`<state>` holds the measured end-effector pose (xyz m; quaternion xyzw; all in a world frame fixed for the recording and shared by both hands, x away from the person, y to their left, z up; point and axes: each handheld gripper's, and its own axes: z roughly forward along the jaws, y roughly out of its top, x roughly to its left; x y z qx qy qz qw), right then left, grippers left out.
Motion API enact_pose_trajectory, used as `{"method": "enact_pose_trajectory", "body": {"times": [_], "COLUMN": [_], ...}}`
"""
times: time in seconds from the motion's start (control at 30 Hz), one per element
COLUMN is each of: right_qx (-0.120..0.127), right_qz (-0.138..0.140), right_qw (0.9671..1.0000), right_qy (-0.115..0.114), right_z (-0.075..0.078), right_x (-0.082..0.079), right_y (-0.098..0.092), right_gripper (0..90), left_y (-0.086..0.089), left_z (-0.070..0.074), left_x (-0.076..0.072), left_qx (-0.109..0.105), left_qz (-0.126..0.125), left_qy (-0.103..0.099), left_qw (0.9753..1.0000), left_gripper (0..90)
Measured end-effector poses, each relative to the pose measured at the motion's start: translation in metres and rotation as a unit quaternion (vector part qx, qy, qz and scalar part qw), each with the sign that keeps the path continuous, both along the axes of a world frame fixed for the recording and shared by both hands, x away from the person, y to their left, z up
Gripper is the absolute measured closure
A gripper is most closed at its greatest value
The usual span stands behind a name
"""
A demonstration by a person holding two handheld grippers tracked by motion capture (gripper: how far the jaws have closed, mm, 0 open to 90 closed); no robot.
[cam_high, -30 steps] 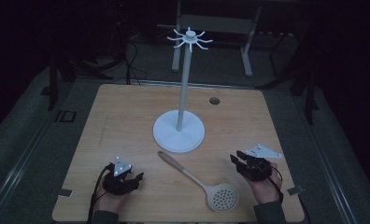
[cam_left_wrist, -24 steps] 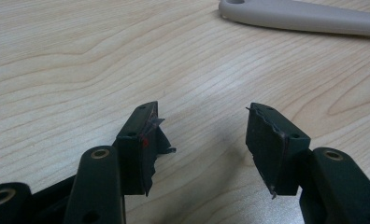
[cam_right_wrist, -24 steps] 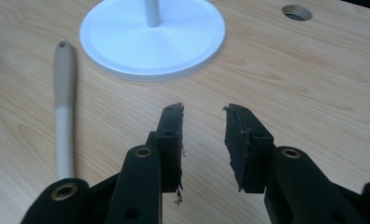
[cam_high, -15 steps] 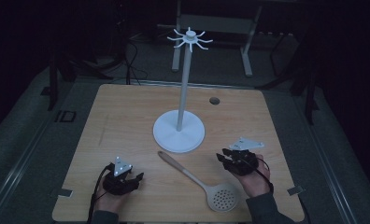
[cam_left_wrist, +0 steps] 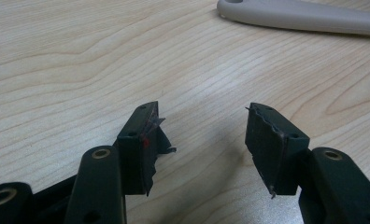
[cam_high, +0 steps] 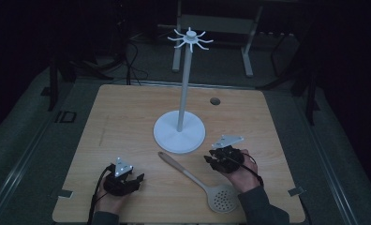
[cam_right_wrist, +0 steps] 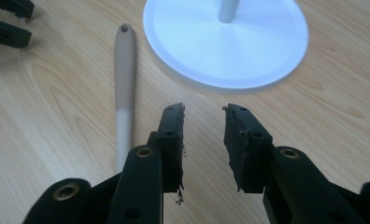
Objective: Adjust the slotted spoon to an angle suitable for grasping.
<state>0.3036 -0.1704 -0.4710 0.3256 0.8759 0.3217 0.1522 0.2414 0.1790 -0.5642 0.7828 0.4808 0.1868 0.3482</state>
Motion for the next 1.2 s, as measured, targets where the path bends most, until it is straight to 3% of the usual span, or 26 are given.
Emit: {"method": "enact_pose_trajectory", "body": {"times": [0.53, 0.7, 1.03, 1.2], "right_qx": [-0.041, -0.067, -0.088, -0.109], "right_qz": [0.038, 0.060, 0.078, 0.094], "right_qw": [0.9981, 0.9950, 0.9909, 0.9859], "right_qy": [0.026, 0.043, 0.066, 0.085], "right_z": [-0.005, -0.010, -0.025, -0.041], "right_x": [0.008, 0.010, 0.010, 0.009], "right_y": [0.031, 0.045, 0.062, 0.075], "right_gripper": [67.1, 67.8, 67.3, 67.1], "left_y": [0.001, 0.001, 0.001, 0.001], "left_z": [0.001, 0.001, 0.001, 0.001], "left_x": [0.000, 0.000, 0.000, 0.000], "left_qx": [-0.003, -0.004, -0.004, -0.003], "left_qz": [0.003, 0.004, 0.004, 0.004], "left_qy": [-0.002, -0.001, -0.002, -0.002], "left_qw": [1.0000, 1.0000, 1.0000, 1.0000], "left_gripper": [45.2, 45.2, 45.2, 45.2]}}
